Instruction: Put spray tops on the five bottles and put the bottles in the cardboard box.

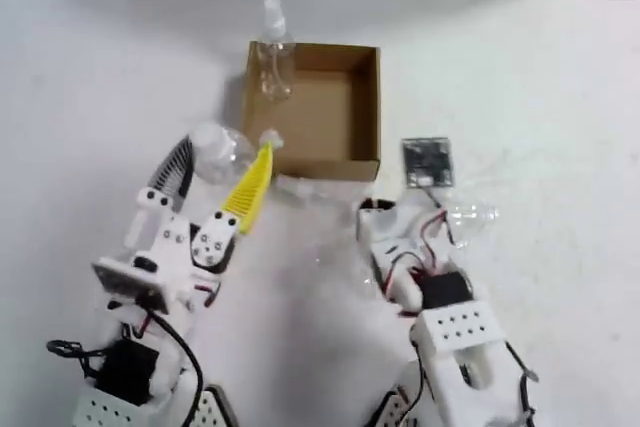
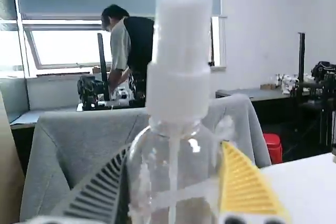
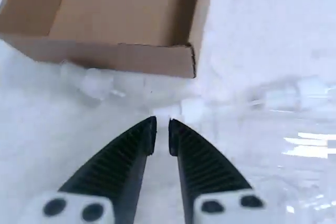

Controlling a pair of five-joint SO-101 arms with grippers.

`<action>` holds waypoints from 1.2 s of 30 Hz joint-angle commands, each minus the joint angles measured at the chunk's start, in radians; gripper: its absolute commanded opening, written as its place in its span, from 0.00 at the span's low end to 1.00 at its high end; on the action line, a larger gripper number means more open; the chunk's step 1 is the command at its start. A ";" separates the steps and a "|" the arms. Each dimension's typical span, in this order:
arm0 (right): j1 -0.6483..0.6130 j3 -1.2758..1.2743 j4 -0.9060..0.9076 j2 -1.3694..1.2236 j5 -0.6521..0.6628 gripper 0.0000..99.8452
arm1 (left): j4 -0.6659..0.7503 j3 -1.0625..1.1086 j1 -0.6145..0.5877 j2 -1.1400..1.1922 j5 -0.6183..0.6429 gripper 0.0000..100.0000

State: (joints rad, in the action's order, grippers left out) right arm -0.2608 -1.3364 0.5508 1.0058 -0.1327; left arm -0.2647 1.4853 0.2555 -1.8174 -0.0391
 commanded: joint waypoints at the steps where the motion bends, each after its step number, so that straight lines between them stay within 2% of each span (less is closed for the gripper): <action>1: 0.068 -0.044 0.005 0.131 -0.003 0.02 | 0.095 -0.011 -0.018 0.013 0.003 0.03; 6: 0.159 -0.176 0.005 0.317 -0.003 0.02 | 0.209 -0.052 -0.018 0.189 0.003 0.03; 14: 0.341 -0.359 0.005 0.572 0.000 0.02 | 0.219 -0.255 -0.018 0.522 0.000 0.03; 17: 0.390 -0.358 0.091 0.616 0.080 0.02 | 0.238 -0.290 -0.012 0.601 -0.006 0.04; 19: 0.400 -0.359 0.131 0.624 0.121 0.02 | 0.319 -0.296 -0.012 0.647 -0.006 0.04; 22: 0.421 -0.359 0.142 0.627 0.124 0.02 | 0.483 -0.293 -0.012 0.730 0.002 0.04; 26: 0.424 -0.359 0.143 0.627 0.124 0.02 | 0.632 -0.298 -0.010 0.860 0.002 0.03; 33: 0.424 -0.359 0.145 0.627 0.124 0.02 | 0.833 -0.304 -0.016 1.087 0.002 0.03; 36: 0.424 -0.359 0.147 0.627 0.126 0.02 | 0.845 -0.368 -0.019 1.198 0.002 0.03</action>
State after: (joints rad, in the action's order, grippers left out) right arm 0.1550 -1.6817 0.6889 1.6241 -0.0207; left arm 0.5178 1.2474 0.2509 -0.7311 -0.0391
